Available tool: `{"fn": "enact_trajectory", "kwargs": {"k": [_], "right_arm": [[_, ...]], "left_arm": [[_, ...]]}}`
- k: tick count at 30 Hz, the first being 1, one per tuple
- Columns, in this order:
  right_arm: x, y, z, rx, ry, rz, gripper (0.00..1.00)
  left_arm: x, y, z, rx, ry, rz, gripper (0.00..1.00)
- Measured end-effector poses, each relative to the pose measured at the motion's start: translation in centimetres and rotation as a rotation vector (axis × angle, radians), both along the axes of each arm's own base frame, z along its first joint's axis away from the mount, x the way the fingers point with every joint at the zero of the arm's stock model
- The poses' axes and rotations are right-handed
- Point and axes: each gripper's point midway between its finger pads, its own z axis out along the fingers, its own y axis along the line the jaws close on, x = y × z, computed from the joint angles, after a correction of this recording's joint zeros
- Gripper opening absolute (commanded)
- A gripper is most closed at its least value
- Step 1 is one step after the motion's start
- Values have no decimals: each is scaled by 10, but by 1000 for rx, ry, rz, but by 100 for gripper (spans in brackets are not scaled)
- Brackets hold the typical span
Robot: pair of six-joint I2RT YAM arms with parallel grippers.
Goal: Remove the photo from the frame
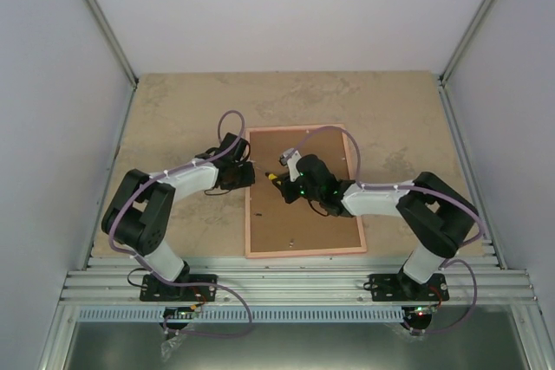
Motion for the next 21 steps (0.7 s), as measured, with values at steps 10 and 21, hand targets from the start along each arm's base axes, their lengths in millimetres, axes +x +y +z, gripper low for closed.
{"fn": "enact_trajectory", "kwargs": {"k": [10, 21], "right_arm": [[12, 19, -14, -4, 16, 14, 0], [19, 25, -27, -16, 20, 5, 0]], "left_arm": [[-1, -1, 0, -2, 0, 0, 11], [-1, 0, 0, 1, -3, 2, 11]]}}
